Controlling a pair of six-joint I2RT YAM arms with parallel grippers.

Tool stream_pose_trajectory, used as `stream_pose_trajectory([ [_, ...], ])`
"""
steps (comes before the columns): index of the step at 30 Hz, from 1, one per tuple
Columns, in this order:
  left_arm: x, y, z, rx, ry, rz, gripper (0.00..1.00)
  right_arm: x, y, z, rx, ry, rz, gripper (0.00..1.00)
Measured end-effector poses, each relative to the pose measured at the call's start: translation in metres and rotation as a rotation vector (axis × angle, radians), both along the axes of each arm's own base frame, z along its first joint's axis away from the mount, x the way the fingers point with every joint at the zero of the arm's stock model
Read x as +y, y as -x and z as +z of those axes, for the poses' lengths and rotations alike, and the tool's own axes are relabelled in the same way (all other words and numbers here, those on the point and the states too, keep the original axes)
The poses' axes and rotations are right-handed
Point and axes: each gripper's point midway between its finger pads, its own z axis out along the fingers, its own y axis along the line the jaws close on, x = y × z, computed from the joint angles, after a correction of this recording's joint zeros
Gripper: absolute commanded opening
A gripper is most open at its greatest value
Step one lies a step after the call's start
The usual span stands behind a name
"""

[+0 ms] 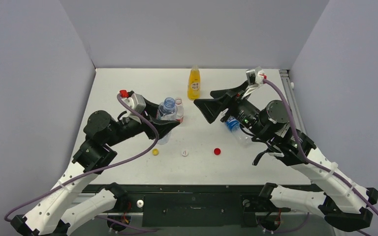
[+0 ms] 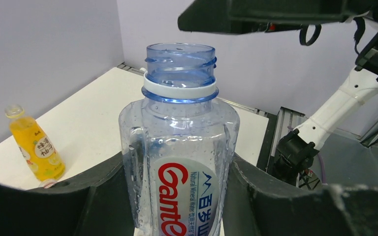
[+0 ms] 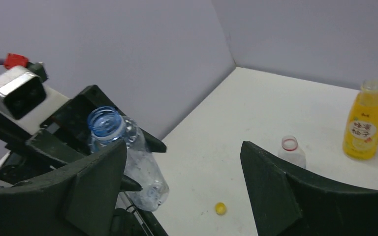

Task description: Unscrew the bottle caps

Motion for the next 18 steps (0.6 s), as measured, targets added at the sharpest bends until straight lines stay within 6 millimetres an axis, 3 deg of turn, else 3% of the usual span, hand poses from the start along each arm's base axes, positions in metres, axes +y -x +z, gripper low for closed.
stream_pose_trajectory([
  [3,-0.004,0.003,-0.002,0.003,-0.005,-0.031,0.00,0.010,0.014,0.019,-0.025,-0.027,0.064,0.79],
  [7,-0.008,0.010,-0.004,0.006,-0.013,-0.080,0.00,0.043,0.034,0.036,-0.050,-0.027,0.169,0.71],
  [10,-0.011,0.013,-0.006,0.010,-0.018,-0.110,0.00,0.067,0.039,0.027,-0.043,0.013,0.218,0.64],
  [14,-0.014,0.018,-0.008,0.015,-0.025,-0.147,0.01,0.086,0.038,0.004,-0.021,0.081,0.241,0.46],
  [17,-0.015,0.018,-0.011,0.026,-0.030,-0.153,0.14,0.092,0.039,0.005,-0.029,0.094,0.248,0.26],
  [18,-0.015,0.018,-0.011,0.033,-0.028,-0.152,0.30,0.093,0.040,0.006,-0.036,0.101,0.251,0.15],
])
